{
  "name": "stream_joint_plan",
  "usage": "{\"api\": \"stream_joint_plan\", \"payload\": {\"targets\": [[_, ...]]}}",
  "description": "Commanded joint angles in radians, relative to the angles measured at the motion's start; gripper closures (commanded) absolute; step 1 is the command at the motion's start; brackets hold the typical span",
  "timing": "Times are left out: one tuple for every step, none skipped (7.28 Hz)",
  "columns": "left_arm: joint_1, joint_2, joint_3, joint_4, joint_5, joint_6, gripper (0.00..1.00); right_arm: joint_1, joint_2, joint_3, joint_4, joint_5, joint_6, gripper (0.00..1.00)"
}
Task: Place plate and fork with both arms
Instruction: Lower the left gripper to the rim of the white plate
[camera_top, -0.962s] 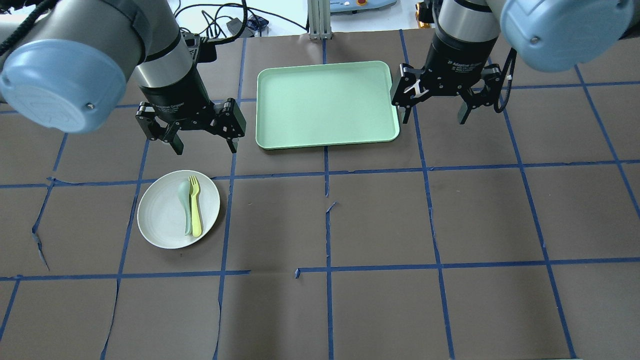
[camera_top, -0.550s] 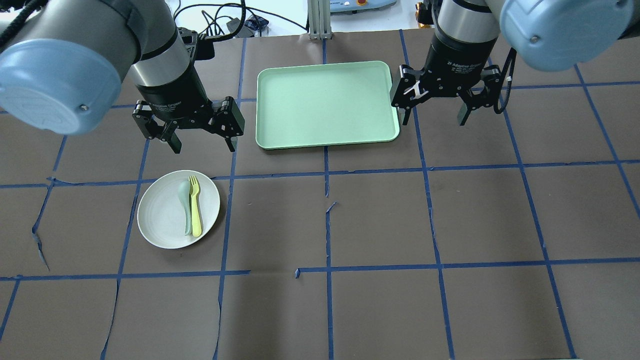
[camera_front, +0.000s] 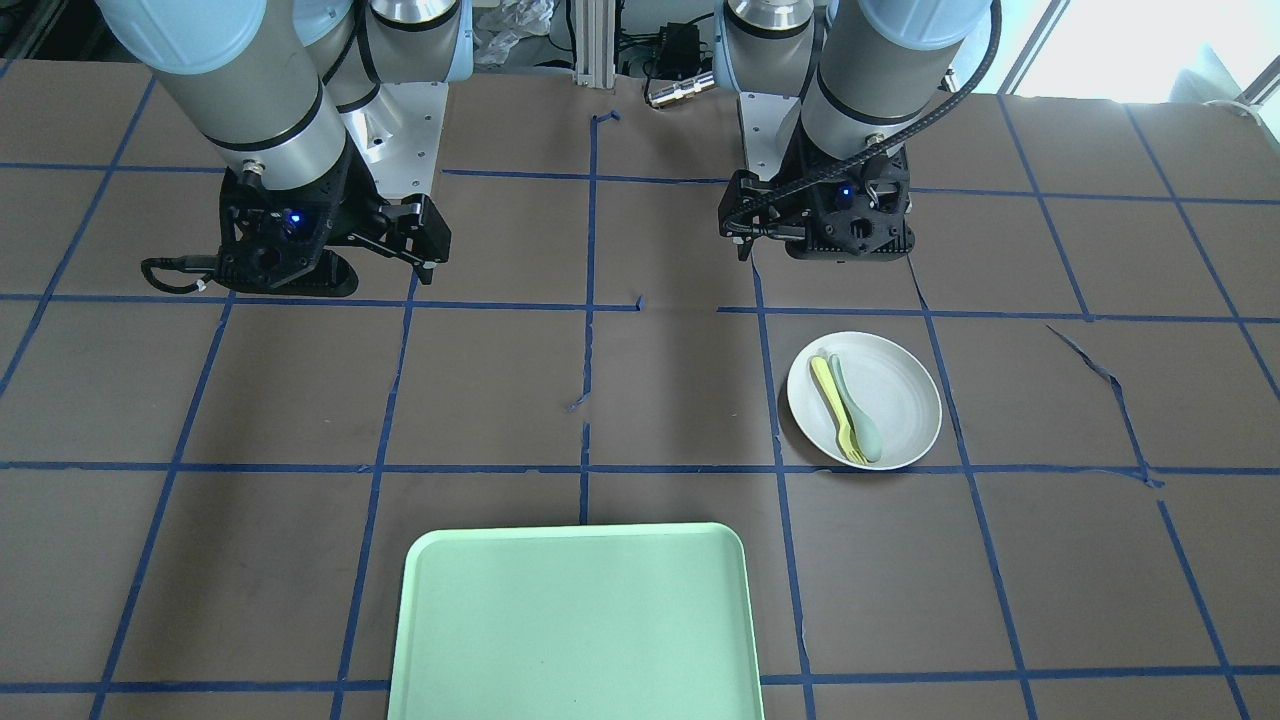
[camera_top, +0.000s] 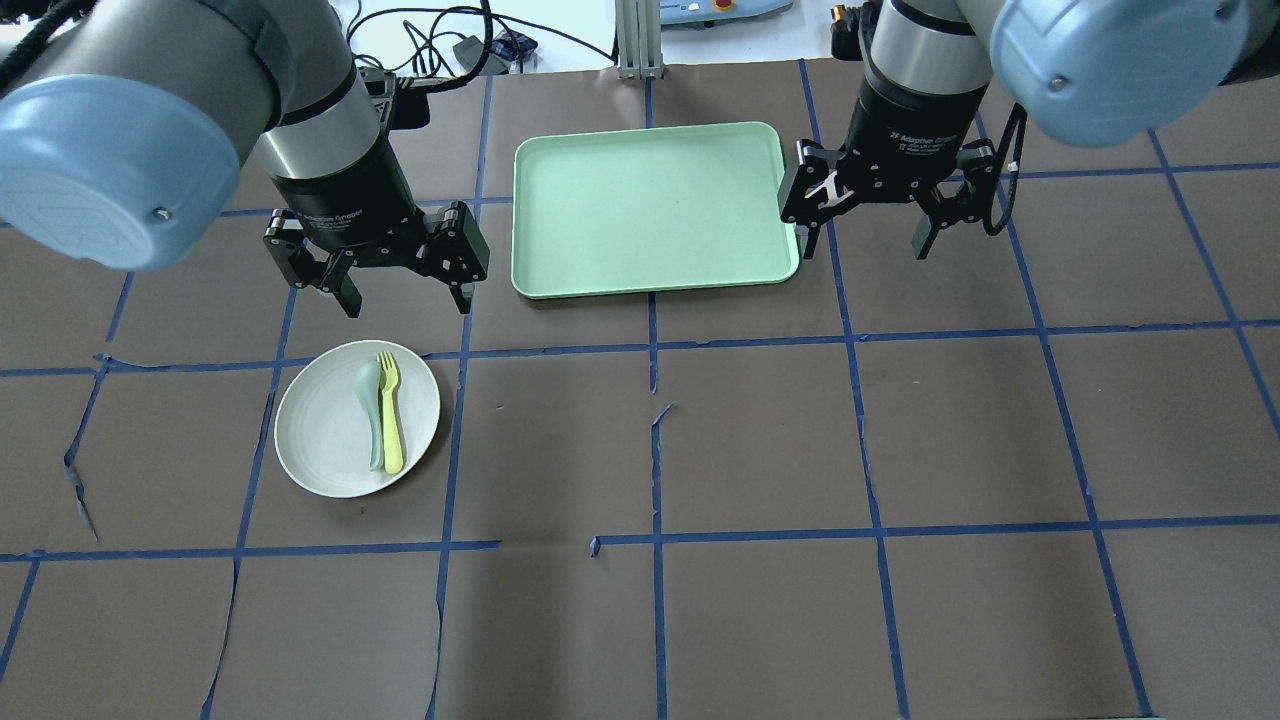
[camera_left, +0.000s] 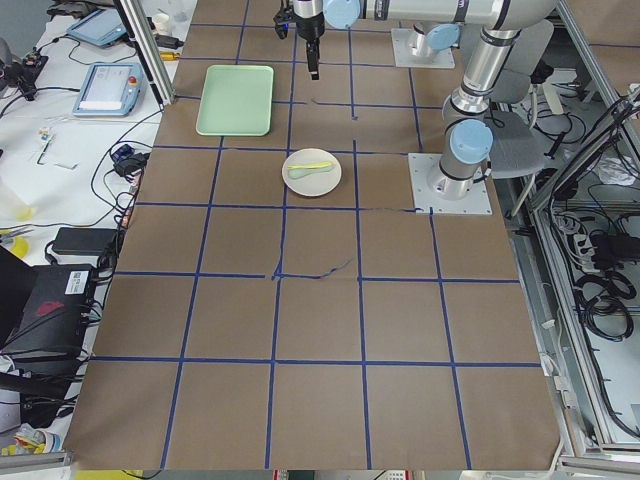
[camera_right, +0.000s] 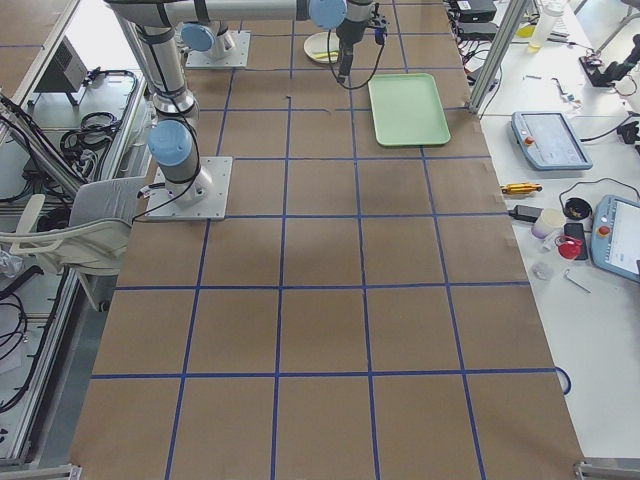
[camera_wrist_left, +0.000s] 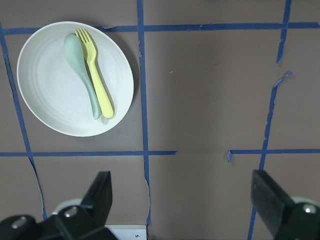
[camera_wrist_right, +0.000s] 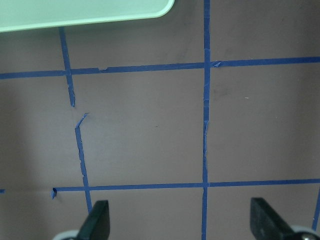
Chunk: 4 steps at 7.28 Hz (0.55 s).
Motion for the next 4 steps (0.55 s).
{"api": "stream_joint_plan", "payload": {"targets": [[0.056,-0.015,-0.032,0.014,0.01,0.045,0.0,-0.001,0.004,0.022,-0.008,0.0,-0.01,0.0],[0.137,-0.022,-0.094,0.081,0.008,0.071,0.0,-0.001,0.005,0.023,-0.002,0.0,-0.01,0.0],[0.222,-0.022,-0.178,0.185,0.008,0.202,0.0,-0.001,0.008,0.023,-0.01,-0.002,-0.009,0.0],[0.29,-0.027,-0.258,0.332,0.008,0.269,0.0,-0.001,0.01,0.023,-0.019,0.003,0.001,0.0]]}}
